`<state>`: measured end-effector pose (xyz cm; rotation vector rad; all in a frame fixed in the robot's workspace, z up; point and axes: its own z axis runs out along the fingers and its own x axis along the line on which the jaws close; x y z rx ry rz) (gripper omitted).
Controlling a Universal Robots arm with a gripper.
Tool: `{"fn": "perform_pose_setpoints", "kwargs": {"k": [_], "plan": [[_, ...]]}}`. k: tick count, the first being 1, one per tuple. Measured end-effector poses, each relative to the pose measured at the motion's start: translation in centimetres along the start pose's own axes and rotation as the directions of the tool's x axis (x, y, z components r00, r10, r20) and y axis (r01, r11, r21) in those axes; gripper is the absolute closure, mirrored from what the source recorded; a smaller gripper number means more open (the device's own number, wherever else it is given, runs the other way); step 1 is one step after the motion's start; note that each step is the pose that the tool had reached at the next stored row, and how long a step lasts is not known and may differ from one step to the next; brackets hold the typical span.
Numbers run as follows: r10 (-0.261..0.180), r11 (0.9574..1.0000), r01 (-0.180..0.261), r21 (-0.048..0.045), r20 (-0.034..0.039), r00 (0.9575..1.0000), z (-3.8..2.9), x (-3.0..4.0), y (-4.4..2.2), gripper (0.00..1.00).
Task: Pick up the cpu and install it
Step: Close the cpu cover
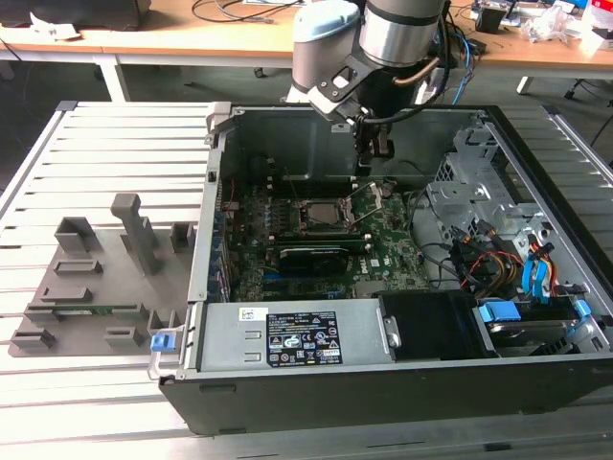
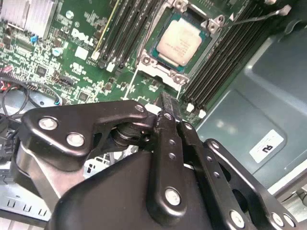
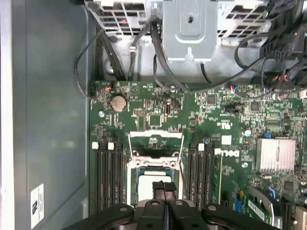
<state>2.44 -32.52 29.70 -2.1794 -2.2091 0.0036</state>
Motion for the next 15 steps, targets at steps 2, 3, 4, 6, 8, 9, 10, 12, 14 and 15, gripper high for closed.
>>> {"fn": "perform_pose_setpoints", "kwargs": {"k": [2,3,4,6,8,9,10,12,14,15], "plan": [[0.000,1.0000,0.000,0.0000,-0.0001,1.0000,-0.03,-0.01,1.22,0.89],[0.000,1.0000,0.000,0.0001,-0.0001,1.0000,-0.05,-0.02,1.63,0.89],[0.000,1.0000,0.000,0.0001,0.0000,1.0000,-0.06,-0.02,2.00,0.89],[0.000,1.0000,0.000,0.0001,-0.0001,1.0000,-0.07,-0.03,2.50,0.89],[0.000,1.0000,0.000,0.0000,0.0000,1.0000,-0.08,-0.04,2.88,0.89],[0.000,1.0000,0.000,0.0001,0.0000,1.0000,-0.09,-0.04,3.14,0.89],[0.000,1.0000,0.000,0.0001,0.0000,1.0000,-0.09,-0.04,3.32,0.89],[0.000,1.0000,0.000,0.0002,-0.0036,1.0000,-0.09,-0.05,3.83,0.89],[-0.001,1.0000,0.001,-0.0001,-0.0220,0.9998,-0.01,-0.05,4.10,0.89],[-0.002,1.0000,0.002,-0.0001,-0.0233,0.9997,0.03,-0.04,4.13,0.89]]}}
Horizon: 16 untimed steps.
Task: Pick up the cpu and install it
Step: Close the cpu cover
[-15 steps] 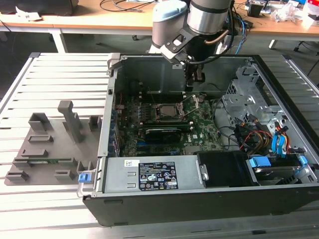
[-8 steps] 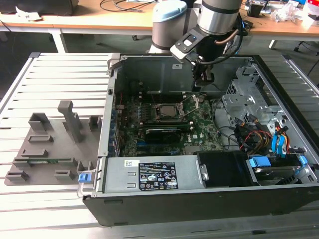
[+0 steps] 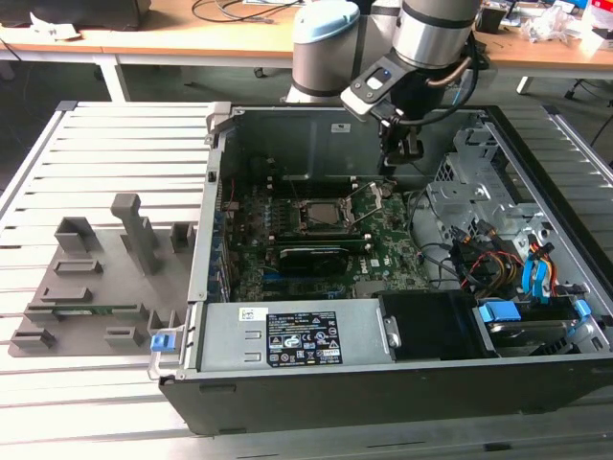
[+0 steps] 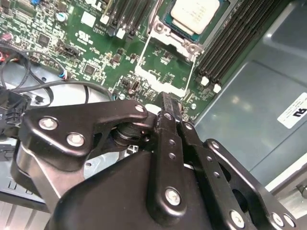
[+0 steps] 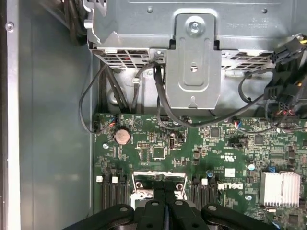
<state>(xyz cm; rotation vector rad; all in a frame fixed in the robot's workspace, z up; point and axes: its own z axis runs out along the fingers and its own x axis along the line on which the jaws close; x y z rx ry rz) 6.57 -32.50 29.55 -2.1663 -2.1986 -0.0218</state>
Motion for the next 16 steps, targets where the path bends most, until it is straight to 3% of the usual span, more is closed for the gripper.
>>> {"fn": "perform_pose_setpoints", "kwargs": {"k": [4,8,10,16], "plan": [[-0.028,0.9996,0.028,0.0016,0.0025,0.9996,1.07,0.42,1.22,0.89],[-0.039,0.9993,0.039,0.0024,0.0039,0.9993,2.02,0.48,1.77,0.89],[-0.039,0.9992,0.039,0.0030,0.0038,0.9992,2.95,0.44,1.83,0.89],[-0.039,0.9992,0.039,0.0044,0.0037,0.9992,4.77,0.36,1.95,0.89]]}}
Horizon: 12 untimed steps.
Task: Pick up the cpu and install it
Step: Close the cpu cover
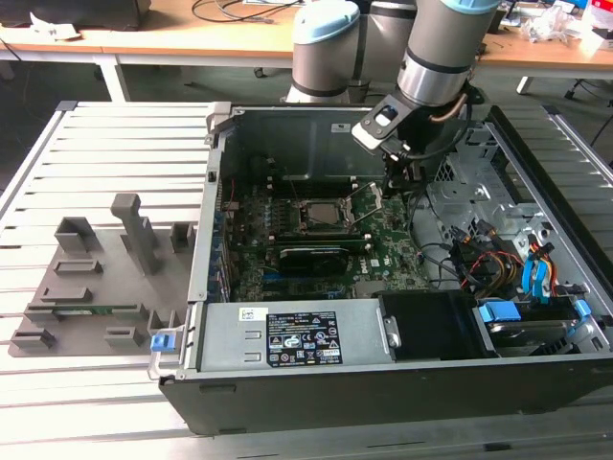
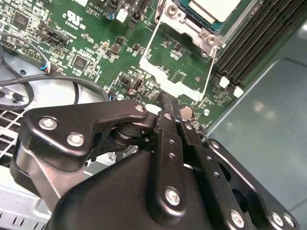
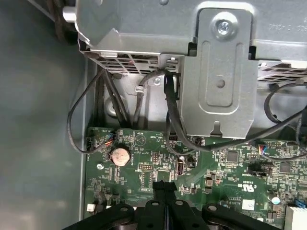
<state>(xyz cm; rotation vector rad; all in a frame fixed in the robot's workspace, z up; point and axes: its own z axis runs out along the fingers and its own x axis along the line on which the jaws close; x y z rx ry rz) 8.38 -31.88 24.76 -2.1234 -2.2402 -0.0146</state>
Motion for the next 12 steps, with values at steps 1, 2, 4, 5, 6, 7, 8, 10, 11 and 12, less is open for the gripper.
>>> {"fn": "perform_pose_setpoints", "kwargs": {"k": [1,2,4,5,6,7,8,10,11,12], "plan": [[0.000,1.0000,0.000,0.0000,0.0000,1.0000,0.21,-0.01,0.01,0.89],[0.000,1.0000,0.000,0.0001,0.0003,1.0000,0.23,-0.02,0.01,0.89],[0.000,1.0000,0.000,0.0000,0.0001,1.0000,0.26,-0.01,0.01,0.89],[0.000,1.0000,0.000,-0.0001,-0.0001,1.0000,0.27,-0.01,-0.07,0.89],[0.000,1.0000,0.000,0.0000,0.0000,1.0000,0.27,0.01,-0.36,0.89],[0.000,1.0000,0.000,0.0000,0.0001,1.0000,0.28,0.02,-0.61,0.89],[0.000,1.0000,0.000,0.0000,0.0001,1.0000,0.28,0.03,-0.78,0.89],[0.000,1.0000,0.000,-0.0001,0.0000,1.0000,0.30,0.05,-1.17,0.89],[0.000,1.0000,0.000,-0.0001,0.0001,1.0000,0.30,0.06,-1.36,0.89],[0.000,1.0000,0.000,-0.0003,0.0001,1.0000,0.32,0.08,-1.86,0.89]]}}
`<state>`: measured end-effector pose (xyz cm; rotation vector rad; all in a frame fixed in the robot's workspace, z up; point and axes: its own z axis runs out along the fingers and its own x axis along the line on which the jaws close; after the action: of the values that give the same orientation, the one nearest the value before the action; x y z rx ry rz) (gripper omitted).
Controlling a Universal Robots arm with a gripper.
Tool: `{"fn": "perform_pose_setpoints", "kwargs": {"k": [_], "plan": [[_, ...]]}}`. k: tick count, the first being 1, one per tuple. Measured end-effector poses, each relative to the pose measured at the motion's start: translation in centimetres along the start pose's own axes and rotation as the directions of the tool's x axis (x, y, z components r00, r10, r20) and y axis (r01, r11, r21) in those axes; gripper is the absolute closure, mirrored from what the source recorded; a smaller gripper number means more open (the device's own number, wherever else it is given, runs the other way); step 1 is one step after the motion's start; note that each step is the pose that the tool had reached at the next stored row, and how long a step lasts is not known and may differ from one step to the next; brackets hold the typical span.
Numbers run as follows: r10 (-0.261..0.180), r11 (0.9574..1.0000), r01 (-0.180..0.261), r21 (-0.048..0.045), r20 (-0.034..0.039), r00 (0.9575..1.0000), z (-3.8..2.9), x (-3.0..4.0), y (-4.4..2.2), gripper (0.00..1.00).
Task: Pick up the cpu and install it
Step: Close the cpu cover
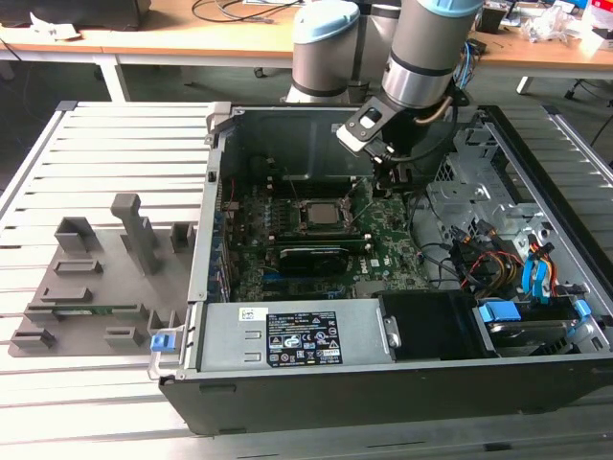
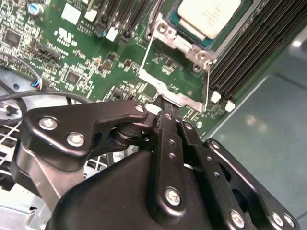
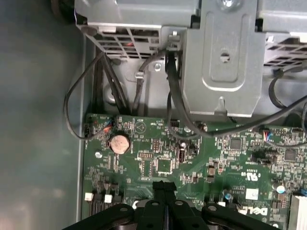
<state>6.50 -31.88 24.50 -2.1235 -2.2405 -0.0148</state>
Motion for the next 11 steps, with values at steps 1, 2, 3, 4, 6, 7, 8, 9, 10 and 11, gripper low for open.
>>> {"fn": "perform_pose_setpoints", "kwargs": {"k": [1,2,3,4,6,7,8,9,10,11], "plan": [[0.000,1.0000,0.000,0.0000,0.0000,1.0000,0.01,0.01,-0.26,0.89],[0.000,1.0000,0.000,0.0000,0.0000,1.0000,0.01,0.02,-0.40,0.89],[0.000,1.0000,0.000,0.0000,0.0001,1.0000,0.01,0.03,-0.51,0.89],[0.000,1.0000,0.000,-0.0001,0.0000,1.0000,0.03,0.04,-0.76,0.89],[0.000,1.0000,0.000,0.0000,0.0000,1.0000,0.05,0.07,-1.41,0.89],[0.000,1.0000,0.000,-0.0001,0.0000,1.0000,0.05,0.08,-1.54,0.89],[0.000,1.0000,0.000,-0.0001,0.0000,1.0000,0.05,0.09,-1.66,0.89],[0.000,1.0000,0.000,-0.0001,0.0000,1.0000,0.06,0.10,-1.85,0.89],[0.000,1.0000,0.000,-0.0001,0.0000,1.0000,0.07,0.11,-2.09,0.89],[0.000,1.0000,0.000,0.0000,-0.0001,1.0000,0.07,0.12,-2.20,0.89]]}}
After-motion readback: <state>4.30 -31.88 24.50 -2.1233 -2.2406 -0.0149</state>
